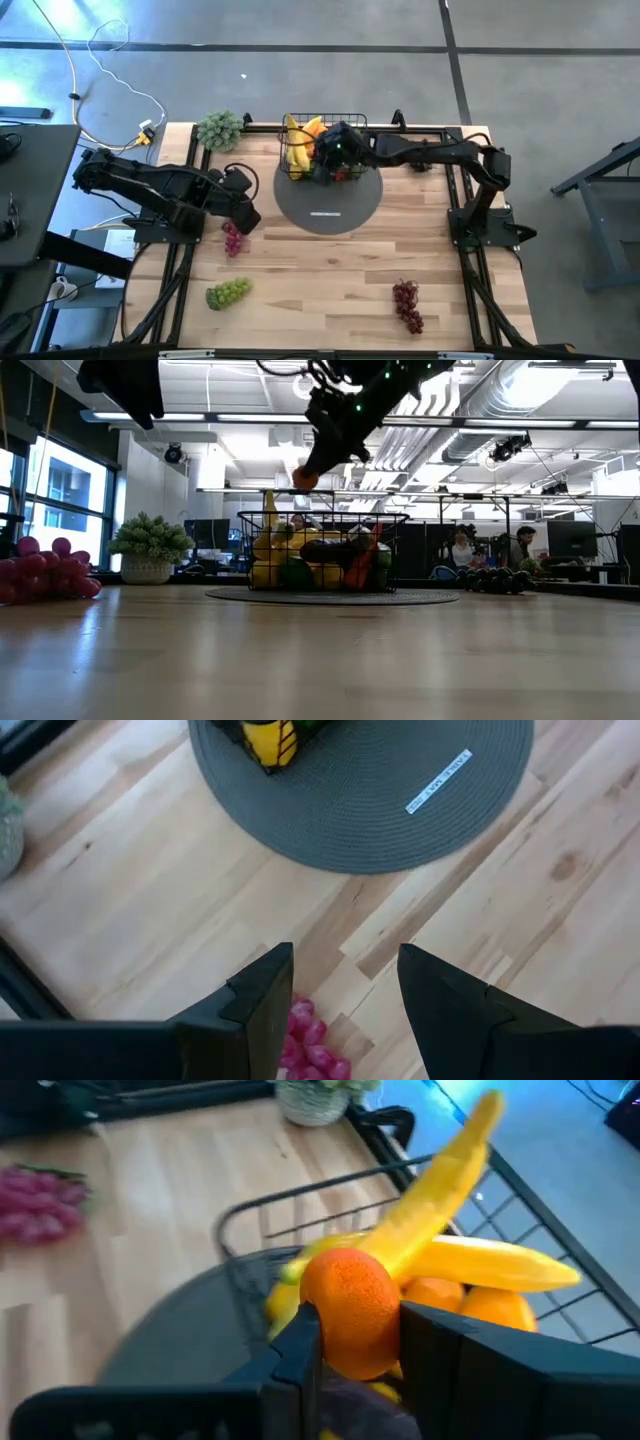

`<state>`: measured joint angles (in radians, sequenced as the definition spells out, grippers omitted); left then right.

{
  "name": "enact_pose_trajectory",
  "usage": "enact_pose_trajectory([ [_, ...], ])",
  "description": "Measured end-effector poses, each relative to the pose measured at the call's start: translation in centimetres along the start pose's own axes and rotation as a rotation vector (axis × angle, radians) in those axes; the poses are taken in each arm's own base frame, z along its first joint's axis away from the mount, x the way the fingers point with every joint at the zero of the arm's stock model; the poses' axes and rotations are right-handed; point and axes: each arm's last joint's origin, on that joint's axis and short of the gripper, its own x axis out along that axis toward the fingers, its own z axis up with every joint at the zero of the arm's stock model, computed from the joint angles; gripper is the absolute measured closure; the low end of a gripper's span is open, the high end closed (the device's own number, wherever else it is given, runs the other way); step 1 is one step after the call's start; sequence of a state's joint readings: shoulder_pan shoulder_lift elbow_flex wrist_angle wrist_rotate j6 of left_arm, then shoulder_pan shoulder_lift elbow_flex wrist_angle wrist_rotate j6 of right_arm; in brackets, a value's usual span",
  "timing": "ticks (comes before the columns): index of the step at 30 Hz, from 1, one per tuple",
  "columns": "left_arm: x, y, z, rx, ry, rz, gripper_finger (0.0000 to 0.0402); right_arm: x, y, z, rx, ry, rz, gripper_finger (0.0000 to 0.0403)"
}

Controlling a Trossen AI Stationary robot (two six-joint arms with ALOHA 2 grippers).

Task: Build produce basket
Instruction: Put the orange into the black wire basket, then put the pink grapes into the black wire basket

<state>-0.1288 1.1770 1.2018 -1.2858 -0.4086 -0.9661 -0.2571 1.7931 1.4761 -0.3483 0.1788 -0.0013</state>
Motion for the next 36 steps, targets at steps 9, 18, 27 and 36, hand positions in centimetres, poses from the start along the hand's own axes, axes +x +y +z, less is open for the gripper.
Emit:
enact_pose_trajectory([
  [9,0.5,0.7,0.8,-0.101,0.043,0.002,0.0232,4.1,-2.7,-2.2,0.003,0.105,0.046,0.0319],
  [18,0.7,0.8,0.9,-0.160,0.136,-0.051,0.0232,5.5,-3.4,-3.2,0.000,0.145,0.035,0.0319],
  [27,0.7,0.8,0.9,-0.218,0.141,-0.048,0.0225,5.5,-3.7,-3.2,-0.017,0.149,0.031,0.0245],
  [36,0.7,0.8,0.9,-0.288,0.145,-0.046,0.0191,4.9,-4.7,-1.9,-0.010,0.130,0.016,0.0177],
])
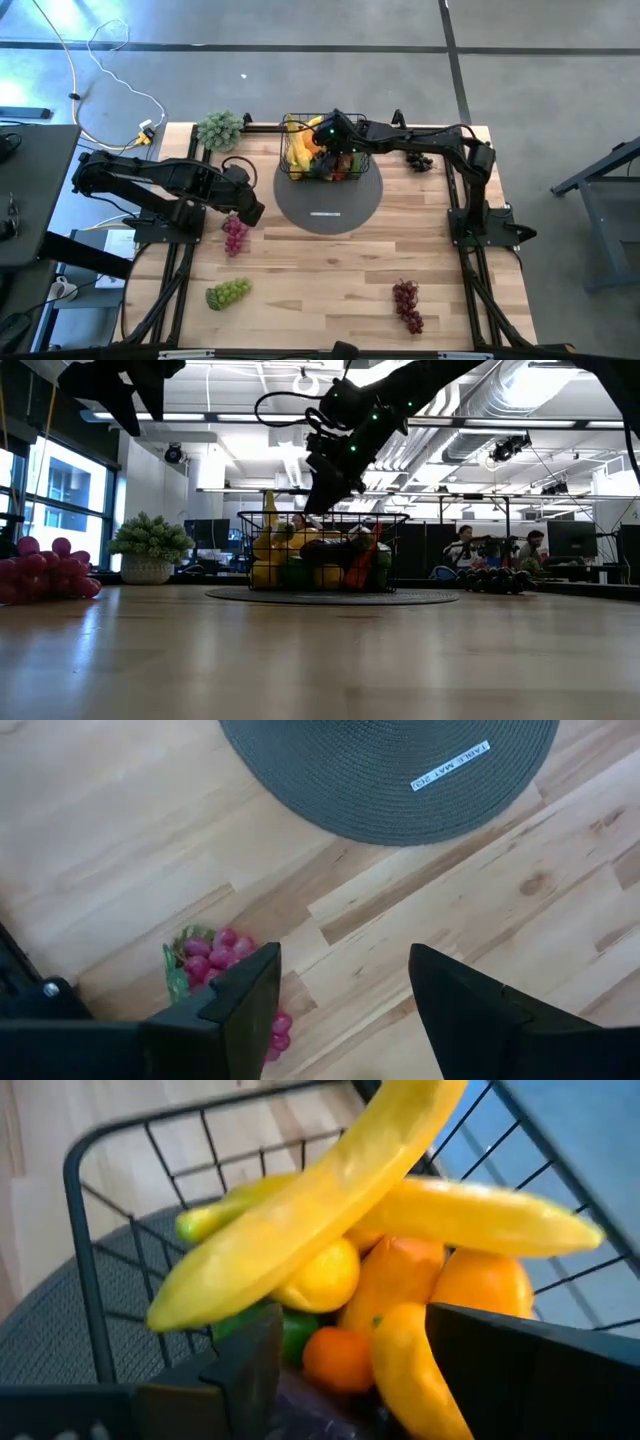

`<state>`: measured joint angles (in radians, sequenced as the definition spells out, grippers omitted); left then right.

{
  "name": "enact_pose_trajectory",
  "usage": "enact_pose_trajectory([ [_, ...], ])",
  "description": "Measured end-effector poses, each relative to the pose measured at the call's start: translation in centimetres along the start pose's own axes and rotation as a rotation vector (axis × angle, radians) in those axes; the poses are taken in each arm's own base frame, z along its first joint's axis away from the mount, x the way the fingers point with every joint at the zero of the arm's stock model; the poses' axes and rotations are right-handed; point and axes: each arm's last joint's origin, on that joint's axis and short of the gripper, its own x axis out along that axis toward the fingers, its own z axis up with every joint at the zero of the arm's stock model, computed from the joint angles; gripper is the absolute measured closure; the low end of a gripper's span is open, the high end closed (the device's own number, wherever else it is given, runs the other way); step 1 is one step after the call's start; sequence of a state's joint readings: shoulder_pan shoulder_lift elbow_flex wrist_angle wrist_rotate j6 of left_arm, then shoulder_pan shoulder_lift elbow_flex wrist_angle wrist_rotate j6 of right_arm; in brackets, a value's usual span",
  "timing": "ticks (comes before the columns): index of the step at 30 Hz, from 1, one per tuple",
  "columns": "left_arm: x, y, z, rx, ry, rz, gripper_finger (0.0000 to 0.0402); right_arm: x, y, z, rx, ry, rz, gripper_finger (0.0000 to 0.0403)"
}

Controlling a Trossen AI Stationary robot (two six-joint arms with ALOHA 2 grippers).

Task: Build produce basket
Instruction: Put the pink grapes into the black wire basket

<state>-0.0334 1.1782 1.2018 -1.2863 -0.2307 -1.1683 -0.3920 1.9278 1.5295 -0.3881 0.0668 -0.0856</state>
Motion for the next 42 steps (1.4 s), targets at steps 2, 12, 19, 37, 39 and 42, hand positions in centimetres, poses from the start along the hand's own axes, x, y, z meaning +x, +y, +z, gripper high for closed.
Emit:
enact_pose_trajectory([
  [2,0.0,0.0,0.0,-0.027,0.014,-0.006,0.0182,-0.3,-0.3,0.6,-0.003,-0.013,-0.004,0.0172],
  [12,0.8,0.1,-0.7,-0.209,0.100,0.006,0.0168,-1.2,-2.6,2.0,0.040,-0.071,0.017,0.0171],
  [19,2.9,0.5,-2.9,-0.317,0.172,0.080,0.0169,-1.2,-3.5,1.9,0.051,-0.066,0.007,0.0171],
  [37,7.9,2.3,-6.1,-0.498,0.184,0.215,0.0164,-1.2,-3.5,1.9,0.029,-0.069,0.006,0.0171],
  [39,8.7,2.7,-6.4,-0.517,0.181,0.244,0.0162,-1.2,-3.5,1.9,0.029,-0.069,0.006,0.0171],
  [42,9.5,3.2,-6.8,-0.561,0.176,0.272,0.0160,-1.2,-3.5,1.9,0.029,-0.069,0.006,0.0171],
])
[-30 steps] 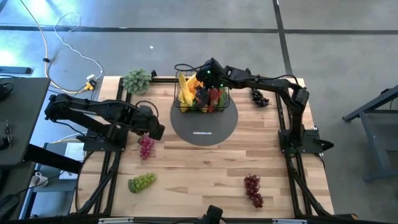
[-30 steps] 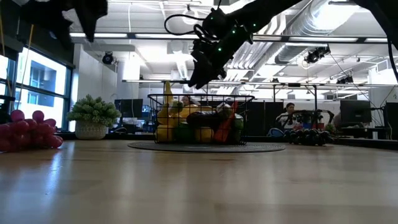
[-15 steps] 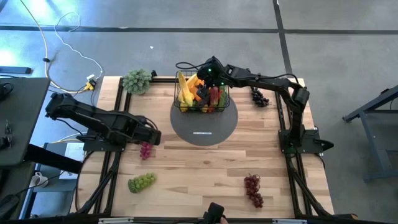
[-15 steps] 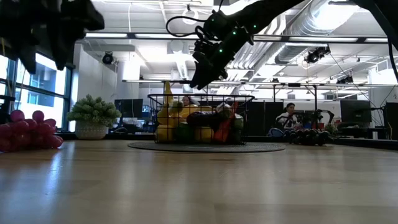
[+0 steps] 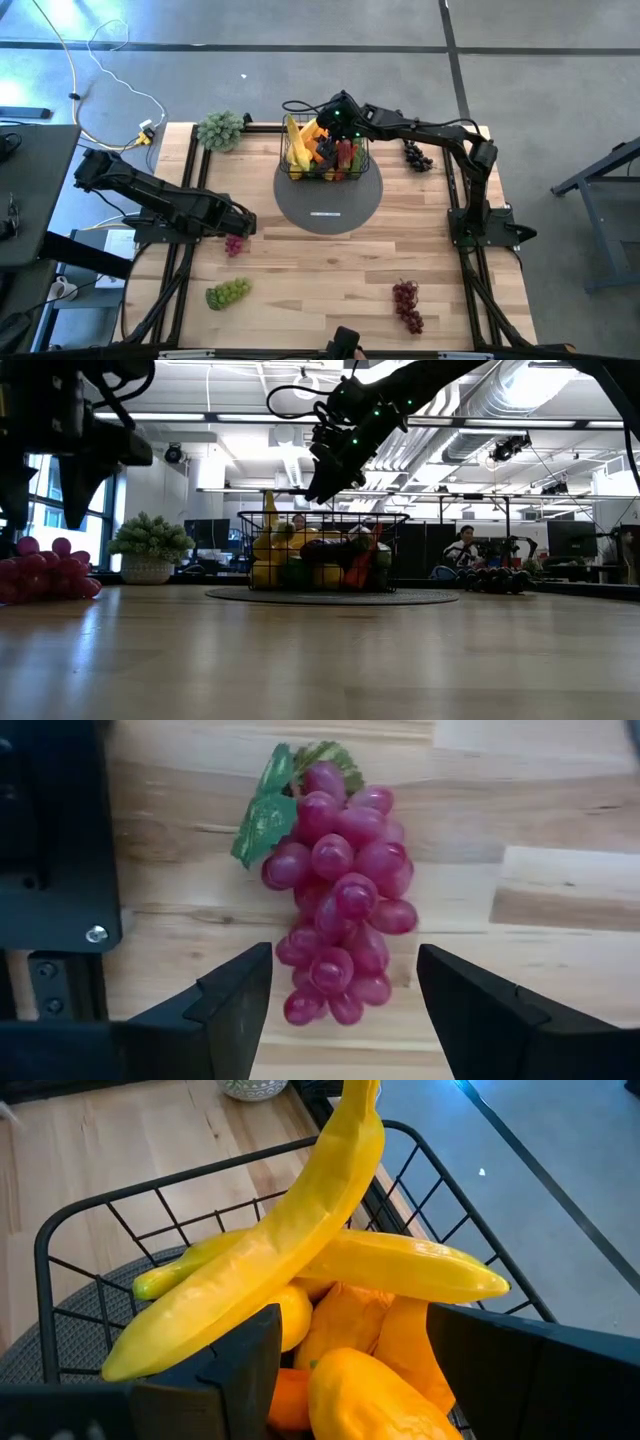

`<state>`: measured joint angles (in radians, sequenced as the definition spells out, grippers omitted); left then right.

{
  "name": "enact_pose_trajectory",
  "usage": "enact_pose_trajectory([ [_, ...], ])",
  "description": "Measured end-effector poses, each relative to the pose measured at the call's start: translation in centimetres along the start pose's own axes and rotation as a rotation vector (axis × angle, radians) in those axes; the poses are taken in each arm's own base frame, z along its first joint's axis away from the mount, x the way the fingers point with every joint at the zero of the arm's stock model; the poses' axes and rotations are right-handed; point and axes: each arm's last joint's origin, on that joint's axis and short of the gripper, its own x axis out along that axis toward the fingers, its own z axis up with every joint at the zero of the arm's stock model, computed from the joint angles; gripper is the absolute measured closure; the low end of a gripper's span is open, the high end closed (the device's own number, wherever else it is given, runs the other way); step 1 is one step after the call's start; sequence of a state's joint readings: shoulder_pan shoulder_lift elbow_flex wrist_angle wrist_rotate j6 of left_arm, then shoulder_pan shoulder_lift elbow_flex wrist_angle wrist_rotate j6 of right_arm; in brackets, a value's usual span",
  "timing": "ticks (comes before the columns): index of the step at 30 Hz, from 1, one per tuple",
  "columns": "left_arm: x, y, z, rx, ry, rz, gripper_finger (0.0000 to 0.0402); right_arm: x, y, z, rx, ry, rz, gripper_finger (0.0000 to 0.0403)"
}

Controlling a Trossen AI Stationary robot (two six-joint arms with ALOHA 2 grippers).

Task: Build produce basket
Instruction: Put the pink grapes into the black wire basket

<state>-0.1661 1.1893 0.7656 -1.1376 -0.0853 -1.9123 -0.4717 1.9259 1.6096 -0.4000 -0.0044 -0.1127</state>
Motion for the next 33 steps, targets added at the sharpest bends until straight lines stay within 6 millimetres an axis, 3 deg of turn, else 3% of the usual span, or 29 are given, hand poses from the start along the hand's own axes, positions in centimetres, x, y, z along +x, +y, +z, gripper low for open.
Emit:
enact_pose_trajectory([
  [28,5.8,1.7,-0.1,-0.123,0.064,-0.010,0.0161,0.0,0.0,0.0,0.000,0.000,0.000,0.0171],
  [33,6.4,2.1,0.0,-0.108,0.054,0.003,0.0190,0.0,0.0,0.0,0.000,0.005,0.001,0.0171],
])
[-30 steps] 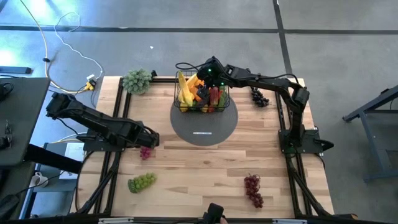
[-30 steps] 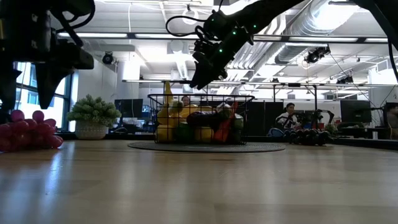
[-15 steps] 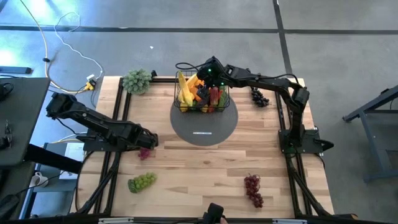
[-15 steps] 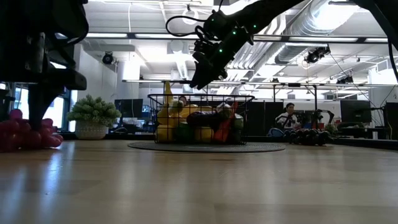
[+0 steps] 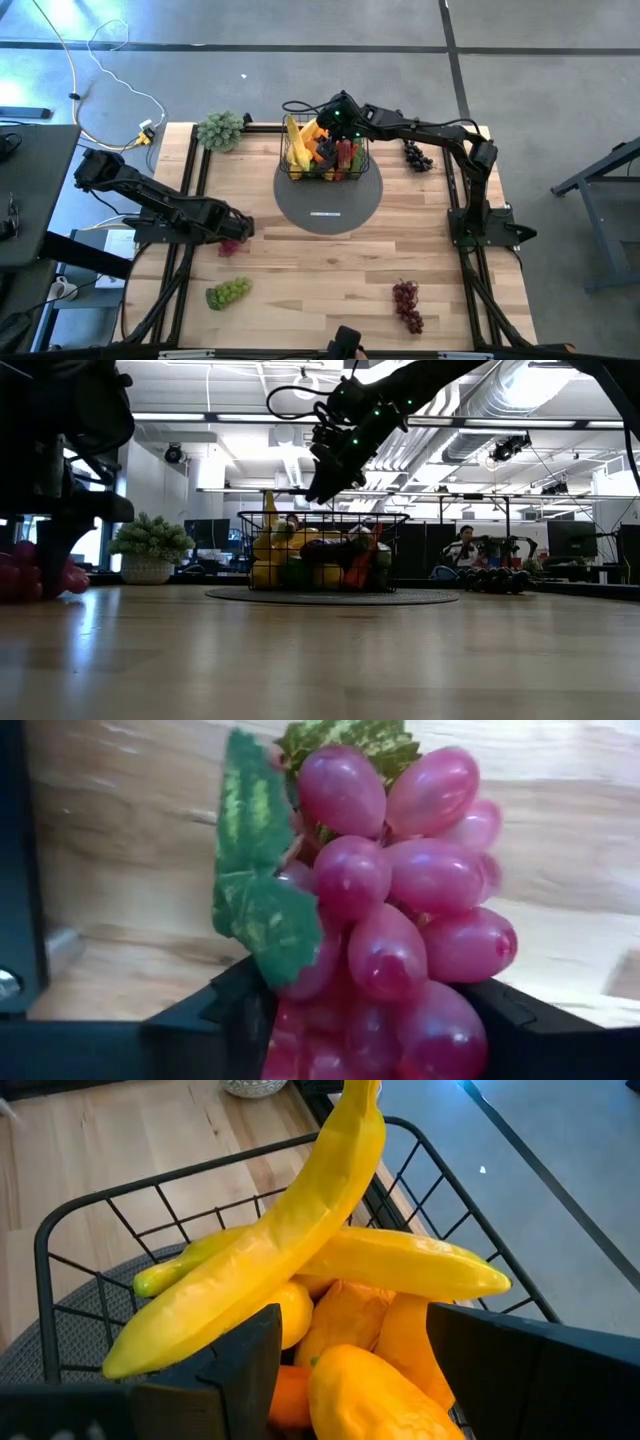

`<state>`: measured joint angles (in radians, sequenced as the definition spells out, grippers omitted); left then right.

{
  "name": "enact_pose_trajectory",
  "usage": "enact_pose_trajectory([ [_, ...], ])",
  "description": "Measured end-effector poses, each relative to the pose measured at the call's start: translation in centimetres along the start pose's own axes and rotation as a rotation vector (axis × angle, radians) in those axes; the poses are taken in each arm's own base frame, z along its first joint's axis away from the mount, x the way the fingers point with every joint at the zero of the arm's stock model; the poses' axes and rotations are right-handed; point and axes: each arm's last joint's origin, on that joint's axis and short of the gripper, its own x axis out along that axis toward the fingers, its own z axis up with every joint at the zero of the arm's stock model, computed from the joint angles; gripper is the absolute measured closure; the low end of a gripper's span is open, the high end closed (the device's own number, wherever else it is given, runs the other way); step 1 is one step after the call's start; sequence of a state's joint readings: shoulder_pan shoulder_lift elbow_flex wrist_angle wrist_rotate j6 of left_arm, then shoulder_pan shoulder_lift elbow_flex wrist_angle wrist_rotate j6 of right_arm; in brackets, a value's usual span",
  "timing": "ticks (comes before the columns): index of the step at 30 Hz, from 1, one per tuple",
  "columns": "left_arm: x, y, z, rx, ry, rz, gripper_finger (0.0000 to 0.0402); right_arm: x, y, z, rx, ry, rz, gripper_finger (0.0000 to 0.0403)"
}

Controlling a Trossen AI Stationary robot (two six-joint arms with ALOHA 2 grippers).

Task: Build produce basket
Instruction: Put the pink grapes into the black wire basket

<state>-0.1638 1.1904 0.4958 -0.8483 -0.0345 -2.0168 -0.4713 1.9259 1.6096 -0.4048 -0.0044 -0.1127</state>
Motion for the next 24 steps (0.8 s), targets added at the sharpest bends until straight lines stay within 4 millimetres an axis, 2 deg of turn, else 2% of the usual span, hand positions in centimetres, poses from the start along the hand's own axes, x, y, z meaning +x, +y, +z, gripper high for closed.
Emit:
enact_pose_trajectory([
  [9,0.6,0.3,0.2,0.044,-0.024,-0.007,0.0321,-0.4,0.0,0.0,-0.002,0.008,-0.003,0.0171],
  [13,0.5,0.0,0.2,0.057,-0.046,-0.036,0.0363,-0.9,-0.2,0.1,-0.006,0.007,-0.018,0.0171],
  [24,-1.7,-2.0,-0.3,0.080,-0.127,-0.177,0.0375,-1.6,-1.9,-0.1,0.020,0.033,-0.058,0.0171],
])
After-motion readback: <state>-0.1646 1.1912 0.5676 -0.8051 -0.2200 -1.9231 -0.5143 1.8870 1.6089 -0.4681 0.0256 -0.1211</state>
